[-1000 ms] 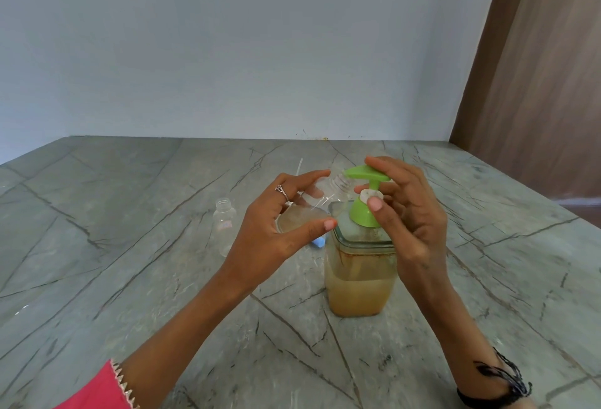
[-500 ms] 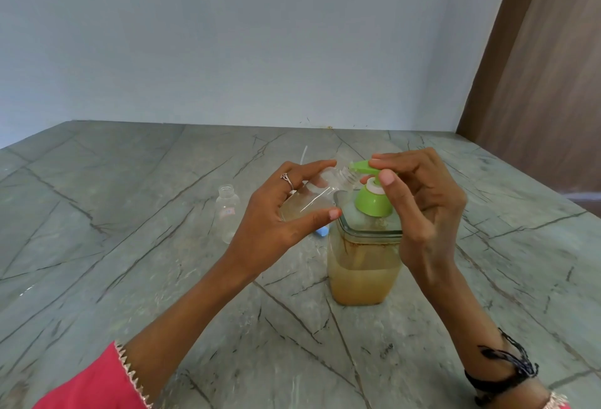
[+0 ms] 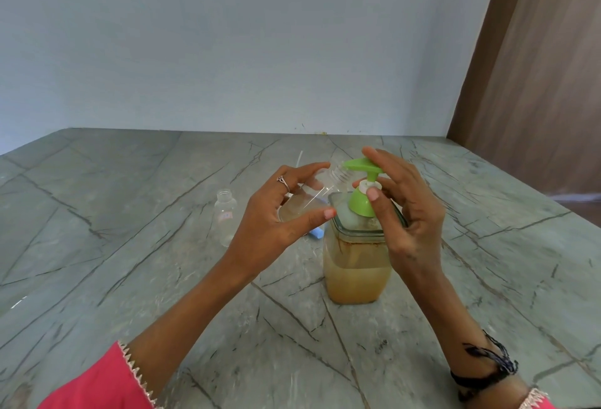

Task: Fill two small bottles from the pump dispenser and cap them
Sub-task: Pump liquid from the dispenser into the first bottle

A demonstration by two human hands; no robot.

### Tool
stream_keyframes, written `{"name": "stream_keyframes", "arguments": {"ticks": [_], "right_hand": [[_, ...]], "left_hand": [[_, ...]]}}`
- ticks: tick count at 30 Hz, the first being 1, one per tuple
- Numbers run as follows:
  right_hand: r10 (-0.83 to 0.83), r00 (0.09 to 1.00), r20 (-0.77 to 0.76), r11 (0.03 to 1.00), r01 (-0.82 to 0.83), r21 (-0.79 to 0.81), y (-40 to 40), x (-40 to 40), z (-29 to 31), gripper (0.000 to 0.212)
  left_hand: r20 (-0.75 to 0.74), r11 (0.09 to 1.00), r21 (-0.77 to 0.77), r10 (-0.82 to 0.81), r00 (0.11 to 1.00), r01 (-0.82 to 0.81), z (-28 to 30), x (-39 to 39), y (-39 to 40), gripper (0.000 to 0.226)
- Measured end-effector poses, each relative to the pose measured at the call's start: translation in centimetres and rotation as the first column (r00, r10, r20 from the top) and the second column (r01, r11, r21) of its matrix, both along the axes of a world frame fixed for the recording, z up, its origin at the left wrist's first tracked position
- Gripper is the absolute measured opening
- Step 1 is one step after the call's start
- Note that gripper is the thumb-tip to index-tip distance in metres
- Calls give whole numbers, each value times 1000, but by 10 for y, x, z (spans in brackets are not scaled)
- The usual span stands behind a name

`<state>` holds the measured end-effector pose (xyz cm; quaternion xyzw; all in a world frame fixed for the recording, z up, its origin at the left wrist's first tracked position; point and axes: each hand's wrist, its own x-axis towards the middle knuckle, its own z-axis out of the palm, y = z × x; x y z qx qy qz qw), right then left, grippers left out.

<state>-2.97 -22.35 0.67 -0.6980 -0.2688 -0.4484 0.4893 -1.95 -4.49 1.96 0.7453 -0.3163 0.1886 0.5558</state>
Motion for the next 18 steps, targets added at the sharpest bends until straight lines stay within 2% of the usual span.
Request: {"name": "stream_keyframes", "arguments": {"ticks": [8,14,18], "right_hand": [[162,986,-35,984,-159,79,1,2,10,19],[206,975,-81,970,-193,148,3,1,15,9],[212,973,-93,967,-195,164,2,2,13,11]], "left_hand": [[32,1000,-13,3,999,-3,2,-3,0,46],[48,1000,6,-5,999,5,3,-4,1,46],[35,1000,10,-11,999,11,4,-4,1,47]]}}
